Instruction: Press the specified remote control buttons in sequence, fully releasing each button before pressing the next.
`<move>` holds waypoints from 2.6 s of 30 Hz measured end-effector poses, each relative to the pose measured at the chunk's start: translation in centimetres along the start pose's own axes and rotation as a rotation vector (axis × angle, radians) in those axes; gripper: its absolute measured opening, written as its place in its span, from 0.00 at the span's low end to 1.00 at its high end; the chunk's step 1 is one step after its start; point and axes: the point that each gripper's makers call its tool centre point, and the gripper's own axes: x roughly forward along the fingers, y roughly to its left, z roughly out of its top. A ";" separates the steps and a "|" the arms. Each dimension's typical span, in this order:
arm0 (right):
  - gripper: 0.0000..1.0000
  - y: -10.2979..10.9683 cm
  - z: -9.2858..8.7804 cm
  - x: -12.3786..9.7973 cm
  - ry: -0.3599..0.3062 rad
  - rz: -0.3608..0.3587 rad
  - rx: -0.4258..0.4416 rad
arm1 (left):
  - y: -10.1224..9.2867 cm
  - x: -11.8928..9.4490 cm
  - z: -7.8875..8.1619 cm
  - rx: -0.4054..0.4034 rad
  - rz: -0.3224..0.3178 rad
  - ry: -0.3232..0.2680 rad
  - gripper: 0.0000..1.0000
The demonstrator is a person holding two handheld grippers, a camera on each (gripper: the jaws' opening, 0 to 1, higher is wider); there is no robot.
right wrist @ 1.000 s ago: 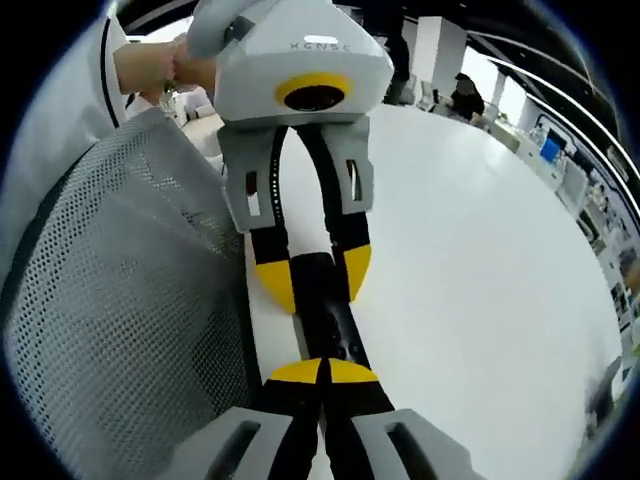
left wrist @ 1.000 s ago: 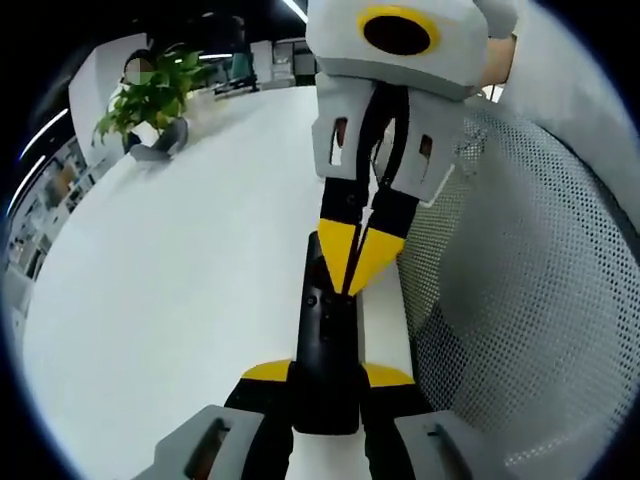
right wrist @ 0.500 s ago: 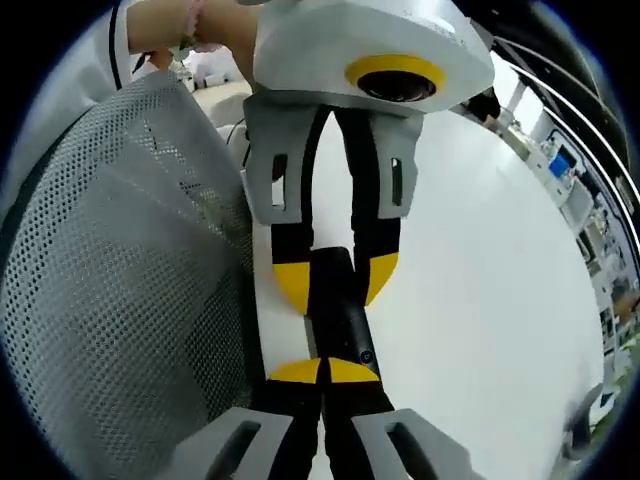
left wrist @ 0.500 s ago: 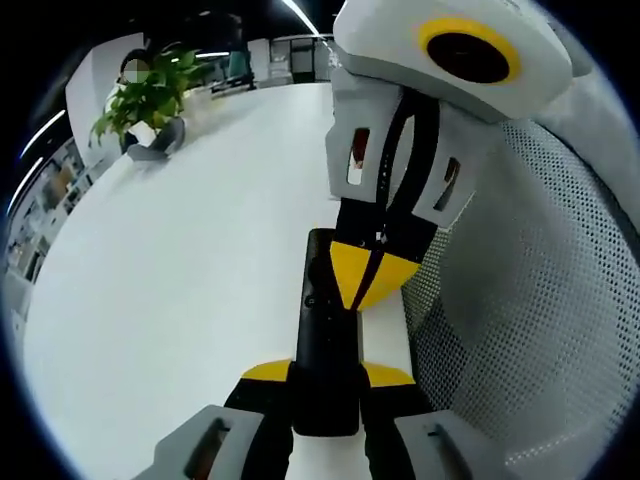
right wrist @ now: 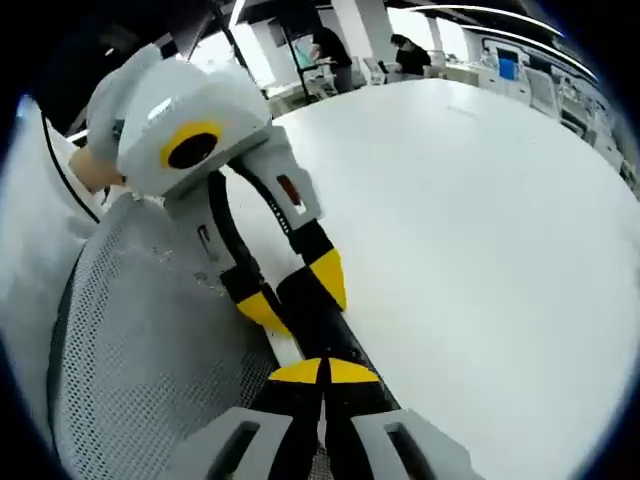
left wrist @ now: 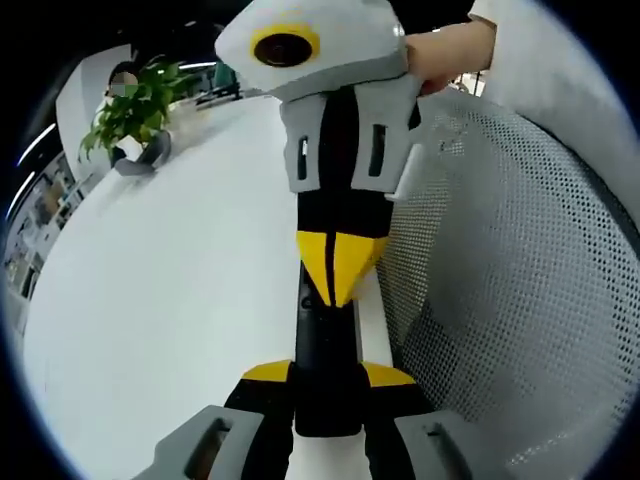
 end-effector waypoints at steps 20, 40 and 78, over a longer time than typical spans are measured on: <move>0.00 0.2 -0.6 0.5 0.200 -0.154 -0.370 | 0.2 -0.2 0.3 -0.018 0.009 -0.040 0.25; 0.00 -1.3 -0.1 0.2 0.217 -0.038 -0.257 | 0.3 -0.2 0.3 -0.049 0.029 -0.076 0.25; 0.00 0.8 0.3 1.4 0.219 -0.030 -0.417 | 0.2 -0.3 0.3 -0.045 0.024 -0.097 0.24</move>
